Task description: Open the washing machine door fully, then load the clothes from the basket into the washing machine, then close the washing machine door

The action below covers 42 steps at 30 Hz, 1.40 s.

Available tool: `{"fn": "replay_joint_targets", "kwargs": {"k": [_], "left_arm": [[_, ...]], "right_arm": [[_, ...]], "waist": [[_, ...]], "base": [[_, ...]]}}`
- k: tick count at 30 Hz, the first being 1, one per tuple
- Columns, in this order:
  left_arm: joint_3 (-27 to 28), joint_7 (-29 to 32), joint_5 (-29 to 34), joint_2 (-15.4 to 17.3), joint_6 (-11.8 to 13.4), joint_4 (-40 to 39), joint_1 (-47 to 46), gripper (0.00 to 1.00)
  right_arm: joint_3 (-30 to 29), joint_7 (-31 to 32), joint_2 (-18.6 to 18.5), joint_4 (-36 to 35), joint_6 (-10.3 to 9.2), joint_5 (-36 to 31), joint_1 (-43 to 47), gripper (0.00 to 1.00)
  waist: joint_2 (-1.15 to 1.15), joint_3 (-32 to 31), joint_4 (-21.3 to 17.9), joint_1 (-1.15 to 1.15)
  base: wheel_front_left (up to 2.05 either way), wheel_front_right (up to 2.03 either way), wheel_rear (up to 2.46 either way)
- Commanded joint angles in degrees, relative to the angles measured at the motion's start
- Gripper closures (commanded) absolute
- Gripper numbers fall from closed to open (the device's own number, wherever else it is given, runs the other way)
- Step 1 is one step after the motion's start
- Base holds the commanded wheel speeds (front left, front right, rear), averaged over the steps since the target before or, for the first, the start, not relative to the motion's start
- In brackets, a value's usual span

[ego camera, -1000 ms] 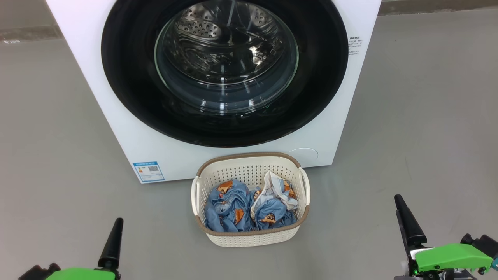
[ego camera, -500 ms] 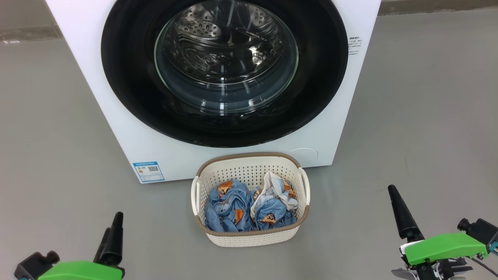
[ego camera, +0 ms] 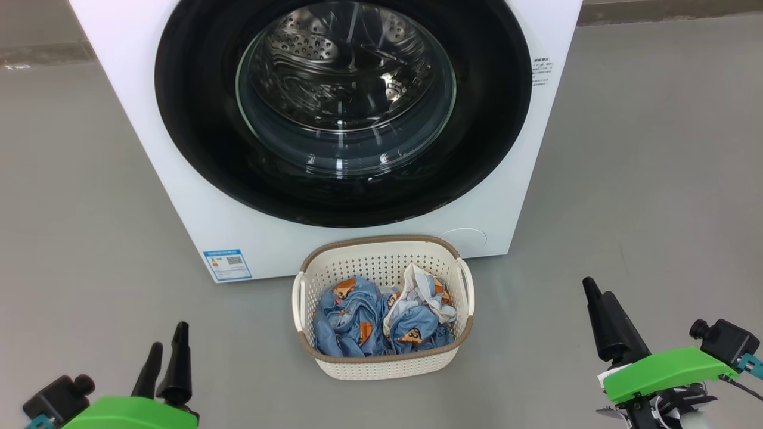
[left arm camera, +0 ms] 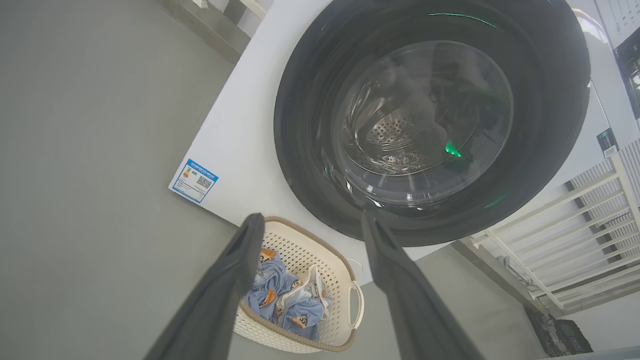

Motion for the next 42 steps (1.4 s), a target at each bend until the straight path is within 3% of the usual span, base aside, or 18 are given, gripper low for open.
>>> {"fn": "replay_joint_targets", "kwargs": {"k": [1,42], "left_arm": [[0.9,-0.9,2.5,1.5,-0.1,-1.2,-3.1,0.0],[2.0,-7.6,34.5,3.3,3.4,1.4,-4.2,0.0]], "right_arm": [[1.1,-0.8,-0.9,-1.2,0.05,-2.2,-2.9,0.0],[1.5,-5.3,-1.3,1.8,0.08,-30.6,-5.3,0.0]], "waist": [[0.0,0.0,0.0,0.0],[0.0,-0.3,-0.4,0.0]], "base": [[0.0,0.0,0.0],[0.0,0.0,0.0]]}}
